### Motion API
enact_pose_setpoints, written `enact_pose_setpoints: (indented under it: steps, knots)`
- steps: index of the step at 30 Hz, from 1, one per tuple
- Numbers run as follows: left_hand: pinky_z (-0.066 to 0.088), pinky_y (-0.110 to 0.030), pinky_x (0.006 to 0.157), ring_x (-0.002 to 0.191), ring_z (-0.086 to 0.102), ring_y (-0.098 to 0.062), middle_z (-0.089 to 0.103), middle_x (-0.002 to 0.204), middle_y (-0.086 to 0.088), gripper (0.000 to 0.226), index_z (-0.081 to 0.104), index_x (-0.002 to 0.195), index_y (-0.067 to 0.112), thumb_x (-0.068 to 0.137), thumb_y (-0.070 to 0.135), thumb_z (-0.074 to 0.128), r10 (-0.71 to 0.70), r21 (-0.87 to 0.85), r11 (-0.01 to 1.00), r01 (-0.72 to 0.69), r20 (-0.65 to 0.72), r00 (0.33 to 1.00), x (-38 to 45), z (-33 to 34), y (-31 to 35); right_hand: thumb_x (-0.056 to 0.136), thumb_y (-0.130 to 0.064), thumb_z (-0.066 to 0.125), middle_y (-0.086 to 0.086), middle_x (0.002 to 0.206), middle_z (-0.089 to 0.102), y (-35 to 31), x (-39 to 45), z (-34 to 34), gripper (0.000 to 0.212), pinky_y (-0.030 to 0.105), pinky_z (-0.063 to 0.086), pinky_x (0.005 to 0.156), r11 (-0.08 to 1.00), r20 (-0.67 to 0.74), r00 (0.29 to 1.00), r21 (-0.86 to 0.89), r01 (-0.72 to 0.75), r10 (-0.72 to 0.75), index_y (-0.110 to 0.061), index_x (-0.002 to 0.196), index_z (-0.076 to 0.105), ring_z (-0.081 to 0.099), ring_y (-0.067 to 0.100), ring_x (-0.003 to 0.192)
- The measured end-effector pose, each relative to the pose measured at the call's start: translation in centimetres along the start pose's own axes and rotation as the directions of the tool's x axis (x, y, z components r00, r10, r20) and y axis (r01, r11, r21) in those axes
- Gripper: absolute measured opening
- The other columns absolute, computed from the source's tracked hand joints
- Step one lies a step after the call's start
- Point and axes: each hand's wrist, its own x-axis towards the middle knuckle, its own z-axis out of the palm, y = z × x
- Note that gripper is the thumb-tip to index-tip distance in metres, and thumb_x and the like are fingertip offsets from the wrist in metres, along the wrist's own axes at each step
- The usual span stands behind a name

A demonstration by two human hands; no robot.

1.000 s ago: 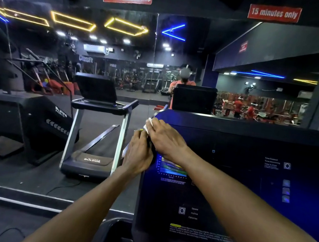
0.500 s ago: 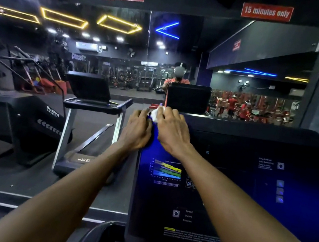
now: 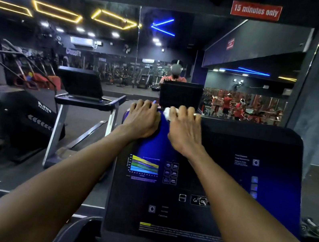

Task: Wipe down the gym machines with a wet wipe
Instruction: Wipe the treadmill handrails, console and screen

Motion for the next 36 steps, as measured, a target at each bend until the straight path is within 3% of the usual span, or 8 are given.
enact_pose_setpoints:
  steps: [6,10,12,19,24,28,32,36]
  knots:
    - [0.038,-0.049,0.091,0.105,0.052,-0.04,0.059,0.112,-0.021,0.036,0.057,0.106,0.005,0.099,0.031,0.034,0.052,0.022,0.998,-0.052,0.004,0.999,0.8,0.6,3.7,0.083,-0.014,0.057,0.014,0.12,0.05,6.7,-2.1,0.6,0.053,0.049,0.038,0.088,0.987,-0.023,0.987,-0.009,-0.161,0.161,-0.012,0.135,0.046,0.045,0.034,0.11]
    - [0.036,-0.049,0.095,0.11,0.051,-0.04,0.058,0.115,-0.019,0.038,0.056,0.111,0.005,0.097,0.029,0.03,0.061,0.015,0.998,-0.062,0.017,0.998,1.5,1.1,6.2,0.09,-0.016,0.049,0.011,0.115,0.053,4.7,-1.4,0.0,0.036,0.045,0.036,0.085,0.997,-0.041,0.998,0.053,-0.054,0.056,-0.012,0.126,0.052,0.046,0.031,0.106]
    - [0.034,-0.048,0.099,0.116,0.049,-0.041,0.057,0.117,-0.019,0.033,0.055,0.114,0.005,0.097,0.024,0.034,0.077,0.004,0.997,-0.077,0.021,0.997,1.9,1.2,7.2,0.092,-0.016,0.042,0.01,0.114,0.053,5.0,-1.5,-0.1,0.036,0.045,0.036,0.083,0.999,-0.032,0.999,0.044,-0.01,0.011,-0.013,0.127,0.051,0.047,0.031,0.105]
    - [0.035,-0.049,0.098,0.11,0.051,-0.039,0.058,0.114,-0.017,0.032,0.056,0.117,0.005,0.099,0.023,0.035,0.093,-0.024,0.995,-0.094,-0.02,0.995,3.0,2.5,10.9,0.083,-0.011,0.054,0.016,0.114,0.051,16.4,-5.3,0.5,0.055,0.05,0.041,0.082,0.982,-0.051,0.983,-0.06,-0.18,0.177,-0.01,0.137,0.045,0.047,0.035,0.103]
    - [0.038,-0.047,0.096,0.105,0.054,-0.035,0.06,0.111,-0.014,0.058,0.057,0.114,0.006,0.088,0.034,0.014,0.132,-0.09,0.987,-0.136,-0.045,0.99,4.1,3.1,15.5,0.087,-0.014,0.049,0.014,0.119,0.051,15.3,-4.3,0.2,0.045,0.048,0.037,0.086,0.99,-0.055,0.989,-0.022,-0.139,0.138,-0.01,0.132,0.048,0.045,0.034,0.11]
    - [0.037,-0.045,0.095,0.106,0.054,-0.032,0.061,0.109,-0.011,0.054,0.059,0.11,0.009,0.088,0.033,0.016,0.12,-0.125,0.984,-0.128,-0.066,0.991,4.9,3.9,18.1,0.088,-0.014,0.052,0.011,0.117,0.052,16.6,-4.8,0.1,0.047,0.046,0.038,0.086,0.996,-0.065,0.995,-0.035,-0.078,0.076,-0.013,0.135,0.047,0.047,0.031,0.105]
    - [0.037,-0.046,0.094,0.104,0.055,-0.033,0.063,0.11,-0.011,0.054,0.061,0.113,0.009,0.089,0.034,0.019,0.095,-0.104,0.989,-0.106,-0.104,0.99,5.0,4.5,18.7,0.082,-0.008,0.059,0.016,0.118,0.05,21.8,-6.8,0.5,0.06,0.05,0.038,0.085,0.981,-0.087,0.978,-0.036,-0.192,0.189,-0.012,0.139,0.044,0.045,0.035,0.107]
    - [0.035,-0.047,0.099,0.108,0.055,-0.033,0.063,0.115,-0.011,0.047,0.061,0.116,0.009,0.092,0.031,0.027,0.074,-0.103,0.991,-0.082,-0.077,0.994,5.2,4.3,19.2,0.077,-0.004,0.06,0.016,0.109,0.05,23.4,-7.2,1.1,0.055,0.049,0.038,0.079,0.966,-0.122,0.96,-0.039,-0.257,0.251,-0.008,0.131,0.048,0.045,0.035,0.099]
